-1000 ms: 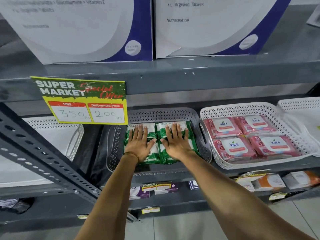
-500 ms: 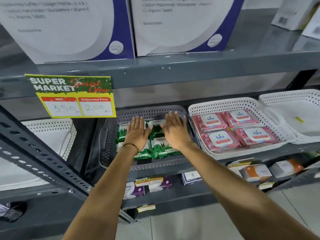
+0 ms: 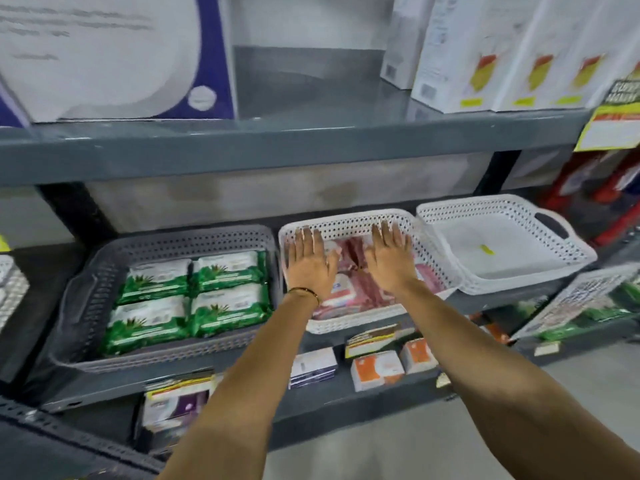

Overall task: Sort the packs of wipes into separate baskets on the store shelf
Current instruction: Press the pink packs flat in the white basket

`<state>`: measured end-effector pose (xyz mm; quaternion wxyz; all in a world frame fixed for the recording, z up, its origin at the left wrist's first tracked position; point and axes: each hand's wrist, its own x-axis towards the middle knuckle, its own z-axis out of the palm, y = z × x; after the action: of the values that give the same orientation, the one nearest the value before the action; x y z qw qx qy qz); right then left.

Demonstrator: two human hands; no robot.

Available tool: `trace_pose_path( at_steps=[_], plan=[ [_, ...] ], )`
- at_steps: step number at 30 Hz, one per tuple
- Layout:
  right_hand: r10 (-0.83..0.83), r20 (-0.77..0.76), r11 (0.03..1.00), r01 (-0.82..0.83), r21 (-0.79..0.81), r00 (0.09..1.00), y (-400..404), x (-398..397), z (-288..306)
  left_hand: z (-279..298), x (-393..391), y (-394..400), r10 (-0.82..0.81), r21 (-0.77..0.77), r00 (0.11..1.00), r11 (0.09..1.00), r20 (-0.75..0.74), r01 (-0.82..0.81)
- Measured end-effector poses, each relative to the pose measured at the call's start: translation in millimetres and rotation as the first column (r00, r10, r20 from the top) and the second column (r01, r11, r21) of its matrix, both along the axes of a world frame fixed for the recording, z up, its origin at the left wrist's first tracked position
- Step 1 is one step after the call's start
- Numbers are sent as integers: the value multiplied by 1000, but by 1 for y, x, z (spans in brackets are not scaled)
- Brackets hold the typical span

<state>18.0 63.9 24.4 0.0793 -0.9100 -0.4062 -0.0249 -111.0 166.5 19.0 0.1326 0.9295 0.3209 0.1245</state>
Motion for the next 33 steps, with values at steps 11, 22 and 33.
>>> trace_pose_path(
  at_steps=[11,22,33],
  plan=[
    [77,-158,965,-113,-236,984,-6,55,-44,-39,39,-13,91,-19,949,995,-302,-101],
    [200,-110,954,-219,-205,974,7,65,-47,-46,50,3,53,-29,944,997,-326,-66],
    [218,-127,948,-241,-208,968,9,66,-55,-52,52,4,2,-14,948,1000,-319,-7]
  ],
)
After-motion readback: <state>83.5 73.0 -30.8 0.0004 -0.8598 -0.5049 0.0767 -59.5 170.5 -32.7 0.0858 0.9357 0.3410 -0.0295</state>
